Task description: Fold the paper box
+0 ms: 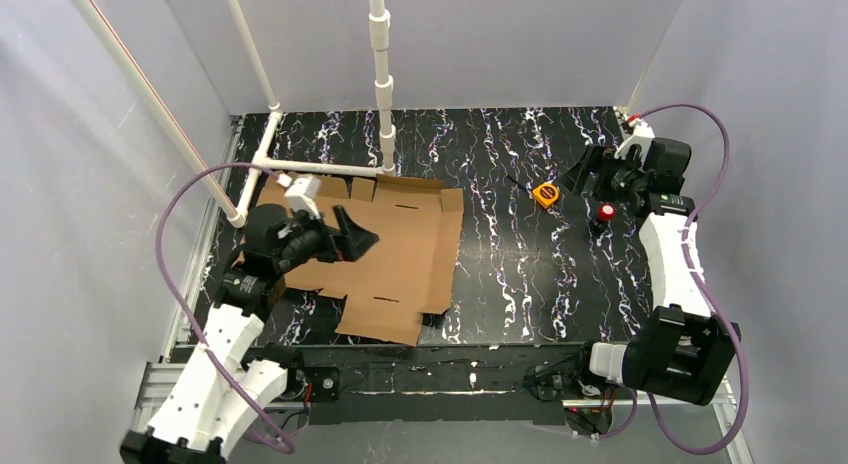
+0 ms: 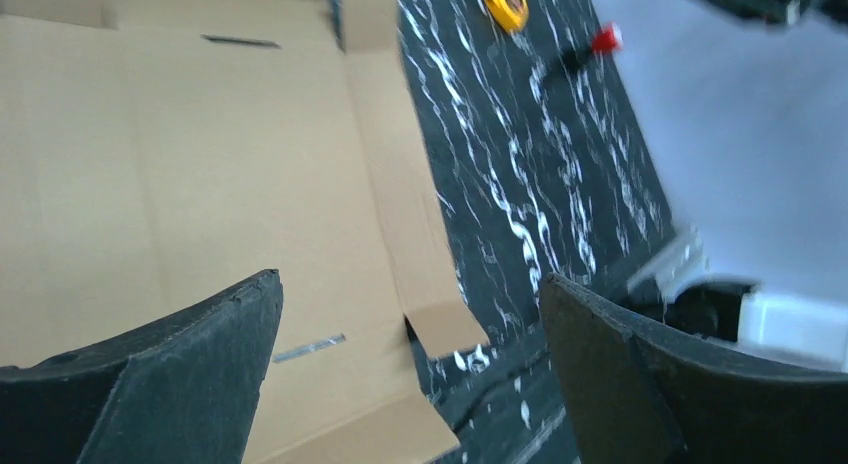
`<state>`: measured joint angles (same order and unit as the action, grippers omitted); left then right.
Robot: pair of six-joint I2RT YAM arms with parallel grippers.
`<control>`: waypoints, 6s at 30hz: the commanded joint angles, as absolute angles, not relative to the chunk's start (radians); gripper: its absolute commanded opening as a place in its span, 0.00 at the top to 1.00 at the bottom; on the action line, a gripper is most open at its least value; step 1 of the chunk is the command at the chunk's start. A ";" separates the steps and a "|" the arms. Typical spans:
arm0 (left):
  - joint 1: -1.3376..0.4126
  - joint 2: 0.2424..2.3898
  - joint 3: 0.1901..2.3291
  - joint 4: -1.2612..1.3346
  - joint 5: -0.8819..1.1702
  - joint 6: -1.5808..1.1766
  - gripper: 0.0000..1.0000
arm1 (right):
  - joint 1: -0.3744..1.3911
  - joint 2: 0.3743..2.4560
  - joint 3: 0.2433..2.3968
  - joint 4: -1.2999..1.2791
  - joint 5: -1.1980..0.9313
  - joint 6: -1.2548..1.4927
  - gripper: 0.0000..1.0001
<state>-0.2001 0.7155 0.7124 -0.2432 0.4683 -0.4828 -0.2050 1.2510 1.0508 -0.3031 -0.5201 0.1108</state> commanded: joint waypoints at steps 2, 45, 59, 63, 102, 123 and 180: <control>-0.537 0.808 0.848 -0.367 0.206 -0.334 0.01 | -0.212 1.241 1.020 -0.234 -0.540 0.155 0.00; -1.063 1.983 1.542 -0.634 -0.569 -0.605 0.47 | -0.126 1.381 0.828 -0.160 -0.899 -0.265 0.00; -1.095 2.066 1.577 -0.634 -0.654 -0.623 0.74 | -0.112 1.391 0.830 -0.160 -0.902 -0.264 0.00; -1.109 2.049 1.579 -0.634 -0.662 -0.624 0.96 | -0.108 1.390 0.827 -0.155 -0.907 -0.260 0.00; -1.137 2.015 1.680 -0.425 -0.337 -0.772 0.69 | 0.152 1.627 0.809 0.042 -0.534 0.135 0.45; -0.590 1.476 1.174 -0.292 0.433 -0.250 0.02 | 0.150 1.585 0.829 0.048 -0.644 0.055 0.99; -0.562 1.998 1.504 -0.097 0.311 0.354 0.18 | 0.107 1.763 0.929 -0.058 -0.636 -0.012 0.85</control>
<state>-0.5343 1.9968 1.4467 -0.1123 0.3782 0.2996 0.1120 1.7401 0.9073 -0.0574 -0.6563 0.0044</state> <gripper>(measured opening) 0.831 0.161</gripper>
